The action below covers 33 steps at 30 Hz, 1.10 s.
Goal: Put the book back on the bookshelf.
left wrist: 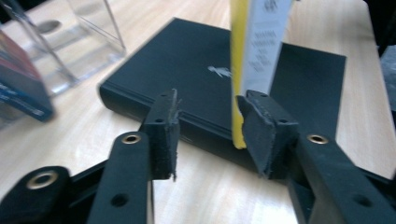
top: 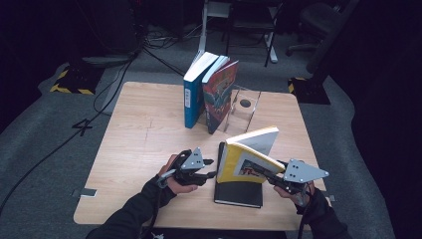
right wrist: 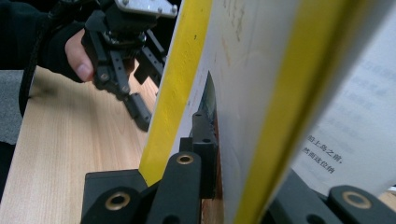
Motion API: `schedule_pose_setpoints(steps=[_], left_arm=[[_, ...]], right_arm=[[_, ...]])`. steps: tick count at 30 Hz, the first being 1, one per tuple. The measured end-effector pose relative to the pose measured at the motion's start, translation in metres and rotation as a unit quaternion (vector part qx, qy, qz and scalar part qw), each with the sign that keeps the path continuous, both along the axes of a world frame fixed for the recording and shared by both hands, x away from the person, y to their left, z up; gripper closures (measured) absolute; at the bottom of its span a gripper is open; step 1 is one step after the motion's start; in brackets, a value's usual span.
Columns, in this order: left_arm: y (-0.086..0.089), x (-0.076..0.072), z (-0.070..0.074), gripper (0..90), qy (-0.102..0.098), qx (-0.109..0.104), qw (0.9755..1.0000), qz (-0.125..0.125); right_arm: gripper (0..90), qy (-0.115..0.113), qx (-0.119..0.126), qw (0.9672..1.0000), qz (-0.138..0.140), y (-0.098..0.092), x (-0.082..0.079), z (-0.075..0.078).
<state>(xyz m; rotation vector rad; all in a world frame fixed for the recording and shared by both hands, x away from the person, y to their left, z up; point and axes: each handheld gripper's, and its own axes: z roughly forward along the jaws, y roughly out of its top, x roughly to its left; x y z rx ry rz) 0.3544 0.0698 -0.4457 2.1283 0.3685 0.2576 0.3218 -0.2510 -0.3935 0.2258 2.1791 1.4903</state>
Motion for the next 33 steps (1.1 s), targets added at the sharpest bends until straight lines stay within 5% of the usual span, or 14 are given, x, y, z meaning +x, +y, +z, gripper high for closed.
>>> schedule_pose_setpoints(steps=[8,13,24,33], left_arm=[[-0.02,-0.007,-0.006,52.8,0.012,-0.012,0.9995,-0.028],[-0.032,-0.008,-0.002,52.0,0.002,-0.025,0.9991,-0.033],[-0.047,-0.002,0.031,52.2,-0.02,-0.097,0.9941,-0.044],[-0.058,-0.002,0.054,54.1,-0.042,-0.122,0.9905,-0.047]], right_arm=[[86.1,-0.002,0.001,1.0,0.005,-0.001,-0.005,-0.001],[85.9,-0.003,0.003,1.0,0.005,-0.001,-0.007,-0.002],[82.5,0.009,0.001,0.9999,-0.007,-0.01,-0.009,-0.006],[78.8,0.015,0.0,0.9995,-0.027,-0.02,-0.01,-0.01]])
